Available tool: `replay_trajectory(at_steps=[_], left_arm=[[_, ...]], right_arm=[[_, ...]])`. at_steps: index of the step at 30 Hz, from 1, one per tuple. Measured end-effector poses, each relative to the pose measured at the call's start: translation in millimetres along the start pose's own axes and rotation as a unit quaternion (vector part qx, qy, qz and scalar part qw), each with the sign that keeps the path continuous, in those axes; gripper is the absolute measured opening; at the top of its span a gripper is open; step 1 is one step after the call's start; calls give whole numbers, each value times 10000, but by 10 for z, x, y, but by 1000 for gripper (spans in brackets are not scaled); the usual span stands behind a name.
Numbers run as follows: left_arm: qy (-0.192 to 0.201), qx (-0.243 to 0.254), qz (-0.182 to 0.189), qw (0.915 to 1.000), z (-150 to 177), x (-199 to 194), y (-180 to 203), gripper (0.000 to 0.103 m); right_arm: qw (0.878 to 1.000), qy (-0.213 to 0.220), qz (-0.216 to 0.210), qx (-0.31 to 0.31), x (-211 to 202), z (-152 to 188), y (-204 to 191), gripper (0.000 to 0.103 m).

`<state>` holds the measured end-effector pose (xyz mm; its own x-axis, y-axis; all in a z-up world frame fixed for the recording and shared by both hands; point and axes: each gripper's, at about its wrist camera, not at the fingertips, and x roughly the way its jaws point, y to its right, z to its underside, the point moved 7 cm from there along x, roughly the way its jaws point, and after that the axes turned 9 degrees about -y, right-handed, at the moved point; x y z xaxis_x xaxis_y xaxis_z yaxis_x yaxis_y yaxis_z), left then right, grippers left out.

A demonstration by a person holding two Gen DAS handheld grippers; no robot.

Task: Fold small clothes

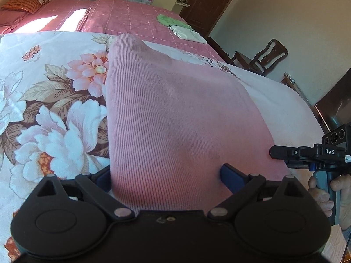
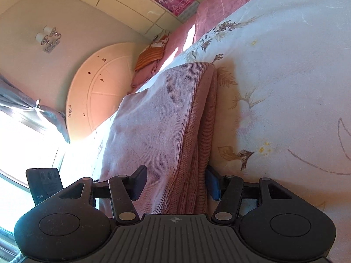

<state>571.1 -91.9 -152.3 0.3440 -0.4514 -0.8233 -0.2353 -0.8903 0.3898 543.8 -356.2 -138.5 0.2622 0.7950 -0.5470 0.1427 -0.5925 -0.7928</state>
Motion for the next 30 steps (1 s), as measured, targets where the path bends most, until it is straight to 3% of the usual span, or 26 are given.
replay_trajectory(at_steps=[4,8,12,18,20,24,25,26,28,30], left_arm=[[-3,-79,-46,10000,-41,34,1,97],[-60,-151,-72,9998,-90,57,11,97],[-43,-263,74,9996,-110,-63,-109,93],[129,-853,881,9924,-100,-59,-370,86],[150,-879,1077,9902,-111,-22,-350,79],[145,-382,691,9968,-147,42,-234,75],[150,-372,666,9970,-162,51,-228,70],[168,-384,673,9968,-169,53,-228,64],[159,-285,617,9976,-174,58,-191,57],[204,-122,507,9984,-191,22,-122,46]], right_arm=[[9999,85,54,-61,103,-14,-23,57],[9984,88,389,-409,220,-6,-159,57],[9960,314,709,-433,0,-16,-92,58],[9998,-46,186,-22,20,-31,59,58],[9997,-233,-26,60,146,-46,11,57],[9995,-155,196,-203,297,-73,-135,57],[9991,-109,316,-266,316,-69,-174,54],[9982,-62,504,-329,337,-65,-188,41],[9958,-10,785,-475,395,-46,-219,27],[9922,28,1042,-683,439,-1,-288,23]])
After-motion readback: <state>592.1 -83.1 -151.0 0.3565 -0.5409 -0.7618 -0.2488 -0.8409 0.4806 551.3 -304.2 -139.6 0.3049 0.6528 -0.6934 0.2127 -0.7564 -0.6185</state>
